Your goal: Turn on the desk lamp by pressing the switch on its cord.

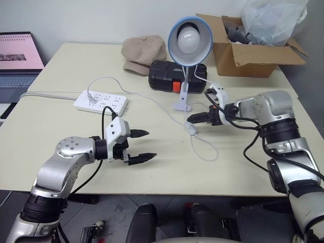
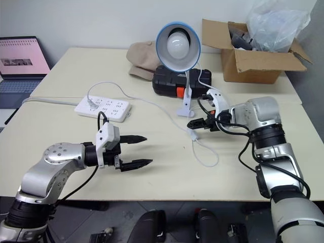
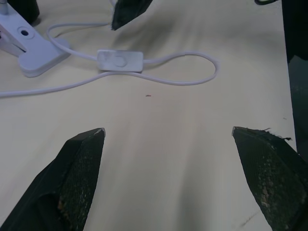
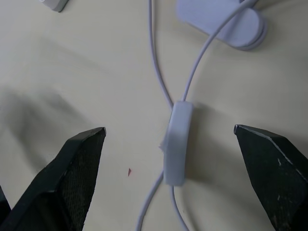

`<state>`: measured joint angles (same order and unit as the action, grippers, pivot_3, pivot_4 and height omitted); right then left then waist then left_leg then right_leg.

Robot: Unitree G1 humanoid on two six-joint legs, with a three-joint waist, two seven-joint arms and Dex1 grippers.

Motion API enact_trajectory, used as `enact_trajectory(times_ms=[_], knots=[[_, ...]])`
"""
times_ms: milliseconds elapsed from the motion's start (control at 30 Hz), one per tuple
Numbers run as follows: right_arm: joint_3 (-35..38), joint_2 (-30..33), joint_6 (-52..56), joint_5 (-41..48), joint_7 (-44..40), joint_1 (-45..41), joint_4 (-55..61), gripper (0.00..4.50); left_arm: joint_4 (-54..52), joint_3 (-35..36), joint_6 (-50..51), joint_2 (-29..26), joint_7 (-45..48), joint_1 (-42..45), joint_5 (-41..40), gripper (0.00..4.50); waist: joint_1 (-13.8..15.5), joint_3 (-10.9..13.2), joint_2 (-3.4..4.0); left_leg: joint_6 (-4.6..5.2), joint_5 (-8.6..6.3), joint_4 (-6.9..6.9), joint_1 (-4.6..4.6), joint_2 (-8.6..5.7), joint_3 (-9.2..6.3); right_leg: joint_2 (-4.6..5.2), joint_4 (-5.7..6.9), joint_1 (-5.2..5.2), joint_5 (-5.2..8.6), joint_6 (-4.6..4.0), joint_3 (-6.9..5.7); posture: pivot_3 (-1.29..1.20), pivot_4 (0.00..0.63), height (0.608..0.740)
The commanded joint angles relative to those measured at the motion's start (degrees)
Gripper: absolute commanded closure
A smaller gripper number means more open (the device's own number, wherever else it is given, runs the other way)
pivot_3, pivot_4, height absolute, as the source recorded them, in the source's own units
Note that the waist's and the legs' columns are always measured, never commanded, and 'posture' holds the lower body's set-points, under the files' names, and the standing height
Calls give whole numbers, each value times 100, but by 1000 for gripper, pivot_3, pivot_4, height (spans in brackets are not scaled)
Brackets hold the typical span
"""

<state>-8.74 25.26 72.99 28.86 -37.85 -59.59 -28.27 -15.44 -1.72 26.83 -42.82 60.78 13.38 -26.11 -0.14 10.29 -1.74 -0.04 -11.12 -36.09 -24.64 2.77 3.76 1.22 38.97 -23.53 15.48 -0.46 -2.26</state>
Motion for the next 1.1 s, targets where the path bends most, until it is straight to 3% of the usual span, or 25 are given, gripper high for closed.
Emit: enact_trajectory(times_ms=[33,700,800,1100], knots=[[-70,-111,-325,-225,-314,-383,-440,27,-195,17,-105,35,-44,26,20,85,-3,0,0,0,0,0,-2,0,1,0,0,-2,0,0,1,0,150,740],[-186,-740,-1559,-1302,-963,-923,-2238,27,-345,27,-145,174,-294,-118,53,85,-18,0,1,0,0,0,-2,2,1,-2,2,-4,-2,-3,1,0,150,740],[-161,-764,-1590,-1365,-1004,-960,-2318,563,-344,22,-163,179,-312,-131,61,0,-19,0,1,0,0,0,-2,3,0,-2,2,-4,-2,-4,0,0,150,740],[-75,-806,-1686,-1538,-1050,-983,-2472,2882,-293,0,-205,187,-311,-113,75,0,-19,0,1,0,0,1,-3,2,1,-2,0,-4,-15,-26,0,0,150,740]])
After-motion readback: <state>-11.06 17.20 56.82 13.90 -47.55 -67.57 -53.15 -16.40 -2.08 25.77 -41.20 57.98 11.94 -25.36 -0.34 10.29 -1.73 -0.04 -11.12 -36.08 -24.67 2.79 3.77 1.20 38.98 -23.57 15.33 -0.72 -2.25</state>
